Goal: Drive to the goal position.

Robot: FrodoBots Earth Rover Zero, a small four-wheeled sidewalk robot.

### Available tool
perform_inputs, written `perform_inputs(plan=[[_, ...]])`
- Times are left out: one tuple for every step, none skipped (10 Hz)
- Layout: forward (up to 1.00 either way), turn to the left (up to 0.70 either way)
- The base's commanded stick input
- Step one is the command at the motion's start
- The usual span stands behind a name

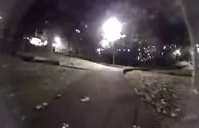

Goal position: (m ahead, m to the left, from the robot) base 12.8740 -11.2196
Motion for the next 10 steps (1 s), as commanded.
perform_inputs(plan=[[0.45, 0.0], [0.45, 0.0], [0.45, 0.0], [0.45, 0.0], [0.45, 0.0], [0.45, 0.0], [0.45, 0.0], [0.45, 0.0], [0.45, 0.0], [0.45, 0.0]])
